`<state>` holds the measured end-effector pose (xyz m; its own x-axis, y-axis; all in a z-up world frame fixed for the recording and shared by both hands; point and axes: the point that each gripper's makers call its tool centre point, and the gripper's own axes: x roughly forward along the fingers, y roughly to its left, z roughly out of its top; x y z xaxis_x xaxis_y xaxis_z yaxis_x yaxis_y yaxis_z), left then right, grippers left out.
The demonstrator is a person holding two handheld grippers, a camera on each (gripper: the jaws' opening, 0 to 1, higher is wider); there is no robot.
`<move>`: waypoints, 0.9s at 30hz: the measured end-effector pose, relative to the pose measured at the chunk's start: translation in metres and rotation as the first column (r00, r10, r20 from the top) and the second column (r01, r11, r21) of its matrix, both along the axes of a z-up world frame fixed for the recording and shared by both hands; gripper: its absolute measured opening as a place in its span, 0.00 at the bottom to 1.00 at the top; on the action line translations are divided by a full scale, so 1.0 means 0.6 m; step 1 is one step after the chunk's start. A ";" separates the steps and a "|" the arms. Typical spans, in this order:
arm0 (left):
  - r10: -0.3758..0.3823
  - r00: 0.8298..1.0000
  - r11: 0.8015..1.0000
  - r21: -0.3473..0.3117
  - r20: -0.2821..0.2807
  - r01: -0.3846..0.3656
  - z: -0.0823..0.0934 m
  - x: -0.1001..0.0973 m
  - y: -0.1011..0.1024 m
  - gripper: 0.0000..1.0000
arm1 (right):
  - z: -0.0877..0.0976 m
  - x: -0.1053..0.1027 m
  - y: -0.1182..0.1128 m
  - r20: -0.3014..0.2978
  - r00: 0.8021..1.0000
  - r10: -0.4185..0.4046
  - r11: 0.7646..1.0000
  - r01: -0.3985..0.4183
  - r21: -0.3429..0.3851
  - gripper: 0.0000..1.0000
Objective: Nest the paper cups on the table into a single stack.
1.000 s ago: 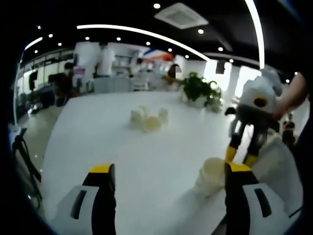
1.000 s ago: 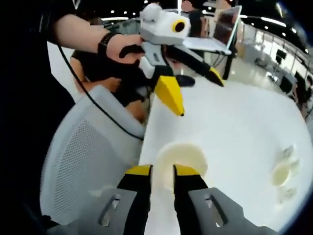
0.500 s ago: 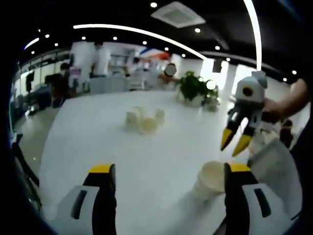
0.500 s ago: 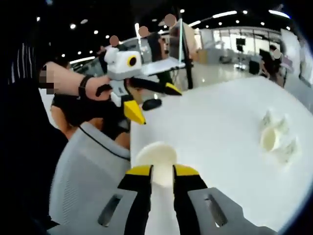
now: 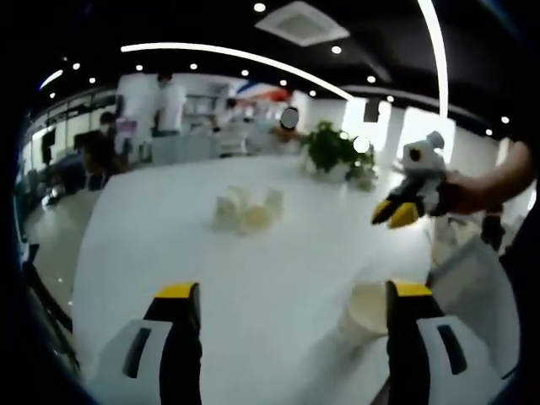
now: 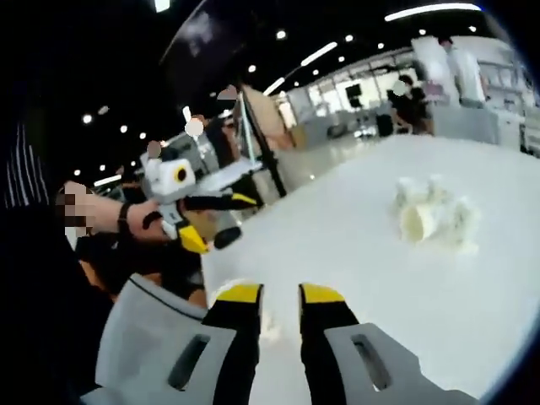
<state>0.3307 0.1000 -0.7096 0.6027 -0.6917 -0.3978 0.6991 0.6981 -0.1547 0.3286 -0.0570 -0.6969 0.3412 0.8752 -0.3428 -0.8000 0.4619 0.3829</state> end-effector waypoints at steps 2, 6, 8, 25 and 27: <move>-0.008 1.000 1.000 0.010 0.001 0.008 -0.001 0.002 0.002 0.89 | -0.003 0.007 -0.015 0.000 1.000 -0.026 1.000 0.026 0.000 0.13; -0.003 1.000 1.000 0.010 0.002 0.003 -0.002 0.006 0.010 0.89 | -0.013 0.018 -0.035 0.010 0.997 -0.071 0.997 0.071 -0.018 0.13; -0.004 1.000 1.000 0.011 0.005 0.004 0.000 0.006 0.011 0.89 | -0.011 0.025 -0.045 0.026 0.995 -0.100 0.995 0.101 -0.016 0.13; -0.008 1.000 1.000 0.006 0.023 0.008 0.021 0.024 0.002 0.88 | 0.019 0.073 -0.124 0.101 0.937 -0.334 0.942 0.329 0.065 0.32; -0.012 1.000 1.000 0.008 0.024 0.012 0.022 0.027 -0.001 0.88 | 0.017 0.077 -0.133 0.096 0.928 -0.361 0.932 0.356 0.067 0.39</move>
